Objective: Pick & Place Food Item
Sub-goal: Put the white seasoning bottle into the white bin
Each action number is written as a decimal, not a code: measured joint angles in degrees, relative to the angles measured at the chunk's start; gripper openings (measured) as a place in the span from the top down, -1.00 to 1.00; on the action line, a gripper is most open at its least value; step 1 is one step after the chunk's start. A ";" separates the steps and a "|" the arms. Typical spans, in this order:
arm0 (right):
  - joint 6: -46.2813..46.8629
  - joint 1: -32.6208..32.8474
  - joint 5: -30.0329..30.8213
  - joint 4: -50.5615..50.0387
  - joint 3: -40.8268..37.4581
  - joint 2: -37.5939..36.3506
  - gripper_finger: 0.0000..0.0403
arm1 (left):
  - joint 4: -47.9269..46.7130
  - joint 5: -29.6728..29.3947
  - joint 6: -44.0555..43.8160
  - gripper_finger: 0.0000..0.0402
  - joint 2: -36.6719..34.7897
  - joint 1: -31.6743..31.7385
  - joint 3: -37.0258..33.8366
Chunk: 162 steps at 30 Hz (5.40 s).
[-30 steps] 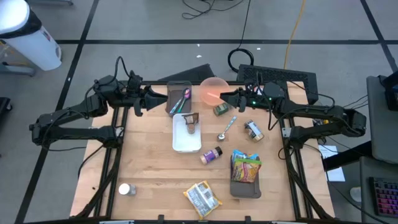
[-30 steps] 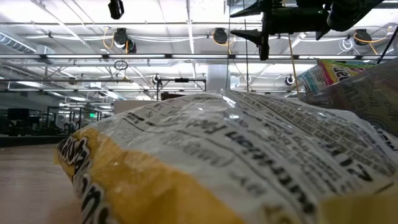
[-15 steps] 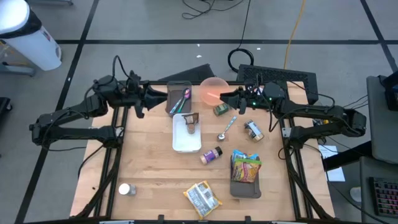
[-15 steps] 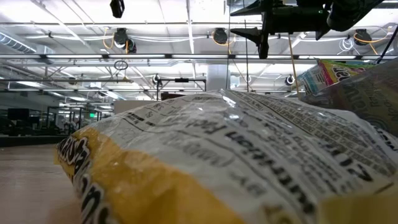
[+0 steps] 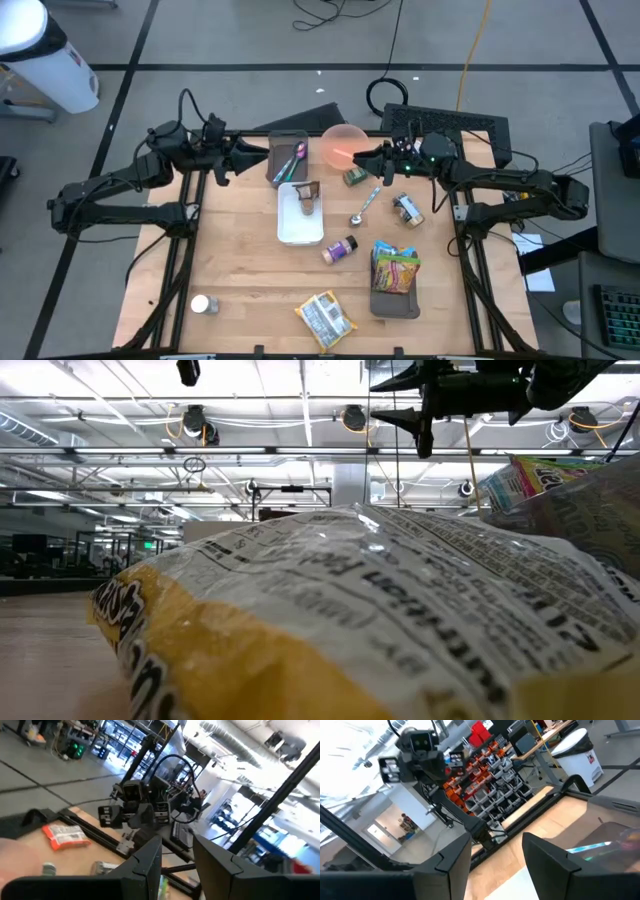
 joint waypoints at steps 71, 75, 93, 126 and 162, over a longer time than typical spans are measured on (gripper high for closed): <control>-4.67 21.01 -1.15 -6.88 -5.02 -0.02 0.16 | -80.32 -11.30 -62.52 0.41 22.15 -73.36 26.18; -2.22 23.13 3.87 3.25 -10.18 -0.02 0.16 | -80.34 -11.29 -60.43 0.41 23.47 -74.49 26.16; -2.96 24.02 27.54 17.52 -15.06 -0.02 0.16 | -89.61 -14.65 -45.18 0.41 30.02 -83.56 26.10; -0.84 24.00 20.94 15.75 -15.06 -0.02 0.16 | -83.64 -18.88 -41.09 -0.84 38.52 -82.85 26.10; 3.03 24.39 21.04 15.77 -15.06 -0.02 0.16 | -55.42 -14.94 -49.04 -0.45 38.56 -82.85 2.47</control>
